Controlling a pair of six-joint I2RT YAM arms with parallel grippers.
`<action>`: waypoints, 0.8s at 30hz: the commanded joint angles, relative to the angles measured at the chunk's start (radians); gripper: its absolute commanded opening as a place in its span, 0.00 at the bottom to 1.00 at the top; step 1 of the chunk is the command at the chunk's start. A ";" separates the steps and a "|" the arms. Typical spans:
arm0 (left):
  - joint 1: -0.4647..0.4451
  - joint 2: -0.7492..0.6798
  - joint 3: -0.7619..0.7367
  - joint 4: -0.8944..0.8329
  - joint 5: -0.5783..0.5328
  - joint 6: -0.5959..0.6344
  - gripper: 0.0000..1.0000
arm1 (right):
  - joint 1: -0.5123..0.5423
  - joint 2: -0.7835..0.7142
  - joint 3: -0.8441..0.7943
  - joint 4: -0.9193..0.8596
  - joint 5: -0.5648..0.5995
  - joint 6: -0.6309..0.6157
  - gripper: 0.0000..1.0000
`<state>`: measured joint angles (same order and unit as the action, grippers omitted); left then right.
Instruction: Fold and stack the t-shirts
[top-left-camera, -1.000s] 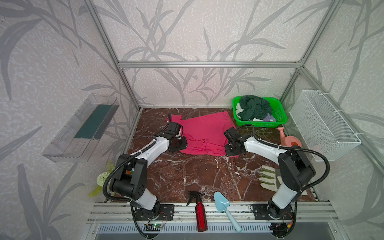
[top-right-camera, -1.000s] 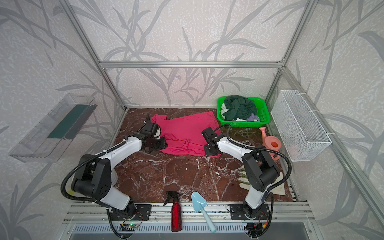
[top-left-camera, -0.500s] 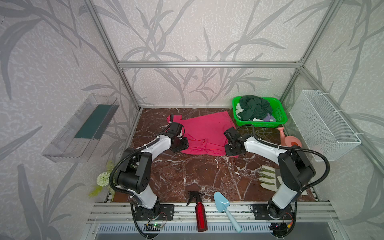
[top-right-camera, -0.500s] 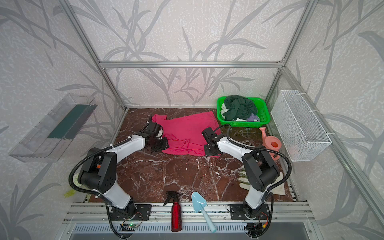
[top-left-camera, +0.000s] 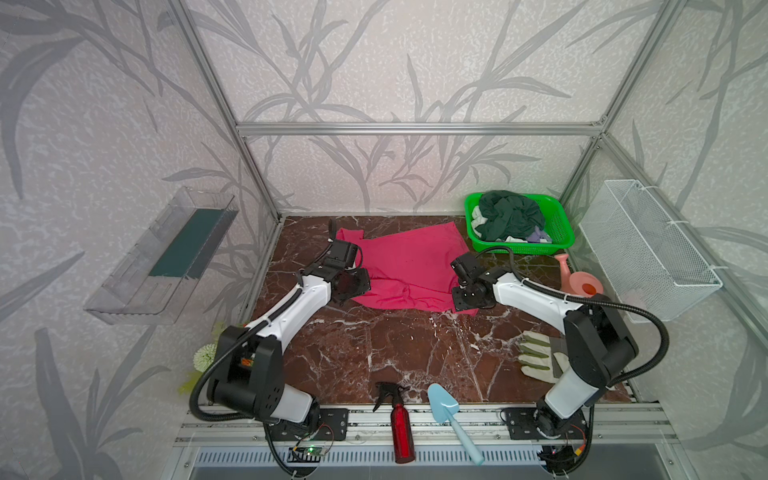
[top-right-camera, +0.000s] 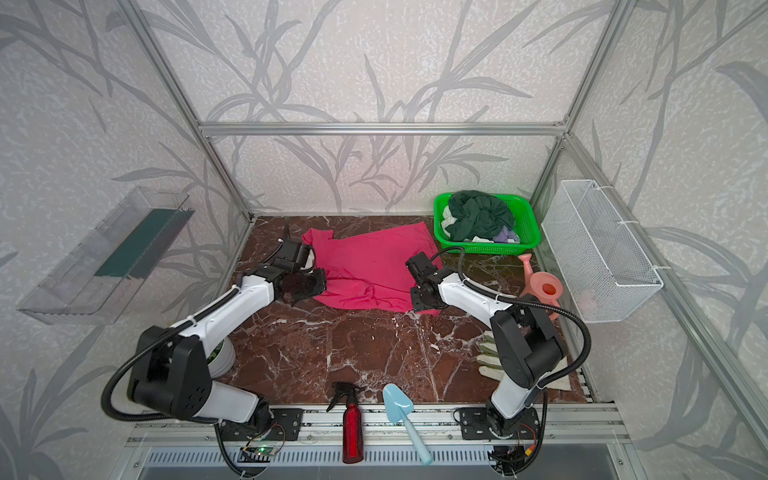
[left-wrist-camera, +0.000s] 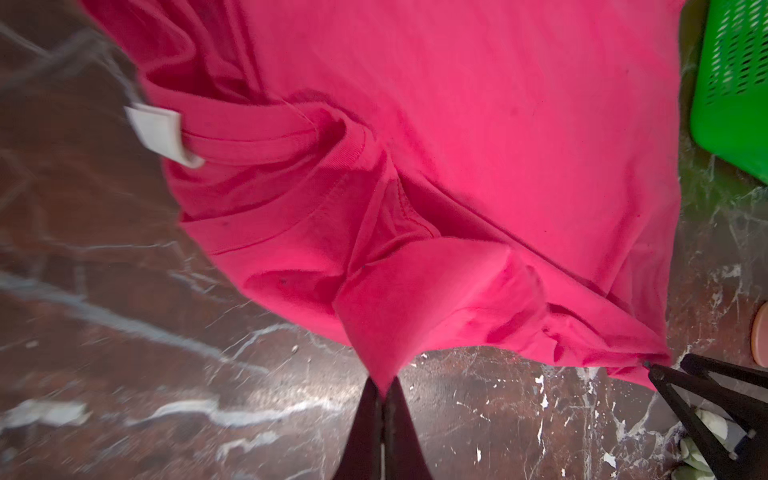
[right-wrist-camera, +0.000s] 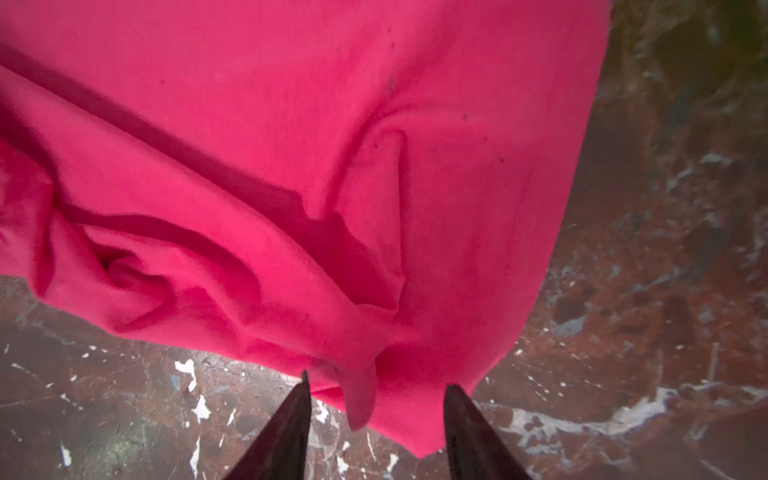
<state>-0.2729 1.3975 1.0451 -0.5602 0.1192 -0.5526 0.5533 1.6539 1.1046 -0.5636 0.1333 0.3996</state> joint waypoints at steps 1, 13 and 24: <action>0.008 -0.089 0.013 -0.154 -0.190 -0.017 0.00 | -0.012 -0.101 -0.044 -0.021 0.033 0.033 0.57; 0.011 -0.278 -0.077 -0.164 -0.378 -0.110 0.00 | -0.067 -0.235 -0.320 0.139 -0.080 0.160 0.44; 0.011 -0.300 -0.071 -0.186 -0.394 -0.089 0.00 | -0.067 -0.078 -0.281 0.228 -0.110 0.160 0.37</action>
<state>-0.2653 1.1187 0.9749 -0.7311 -0.2417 -0.6361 0.4850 1.5532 0.7883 -0.3706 0.0307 0.5568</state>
